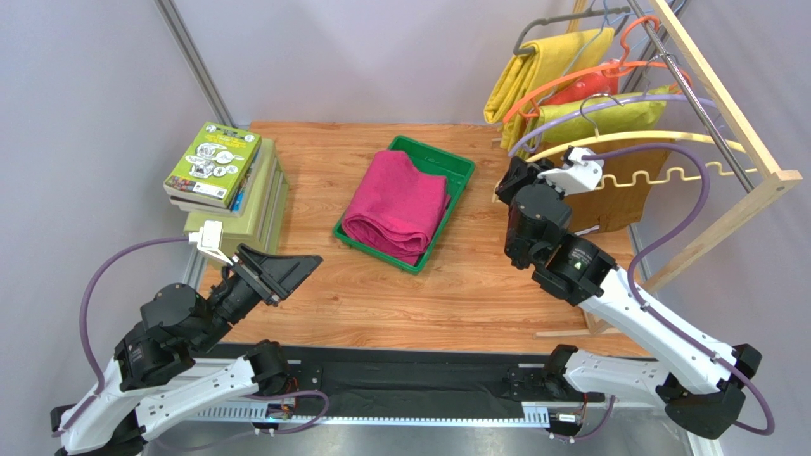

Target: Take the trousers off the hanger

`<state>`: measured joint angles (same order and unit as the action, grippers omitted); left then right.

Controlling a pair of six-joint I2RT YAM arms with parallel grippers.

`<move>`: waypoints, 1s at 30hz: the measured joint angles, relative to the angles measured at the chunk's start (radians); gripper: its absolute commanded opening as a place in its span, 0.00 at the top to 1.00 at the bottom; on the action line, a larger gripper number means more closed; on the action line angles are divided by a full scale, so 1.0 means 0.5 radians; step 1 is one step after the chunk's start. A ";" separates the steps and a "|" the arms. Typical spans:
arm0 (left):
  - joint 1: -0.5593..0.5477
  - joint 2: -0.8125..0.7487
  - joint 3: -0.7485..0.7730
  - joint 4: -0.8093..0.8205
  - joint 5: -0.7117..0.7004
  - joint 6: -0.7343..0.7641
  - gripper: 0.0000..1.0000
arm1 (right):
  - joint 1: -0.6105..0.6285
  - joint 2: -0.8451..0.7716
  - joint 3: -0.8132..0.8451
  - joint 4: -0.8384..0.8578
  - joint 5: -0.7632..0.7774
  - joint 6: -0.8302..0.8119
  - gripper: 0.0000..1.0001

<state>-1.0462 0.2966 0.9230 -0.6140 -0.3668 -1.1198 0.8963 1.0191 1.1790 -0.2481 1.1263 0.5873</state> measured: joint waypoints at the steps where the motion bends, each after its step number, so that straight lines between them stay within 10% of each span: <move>1: 0.000 0.000 0.000 0.003 0.000 0.002 0.36 | -0.014 0.009 0.000 0.011 0.004 -0.025 1.00; 30: 0.000 -0.001 0.000 0.010 0.007 0.075 0.36 | -0.612 0.040 0.000 0.121 -0.084 -0.115 1.00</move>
<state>-1.0462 0.2962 0.9230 -0.6090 -0.3634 -1.0824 0.5903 1.0393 1.1790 -0.1879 1.0843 0.5297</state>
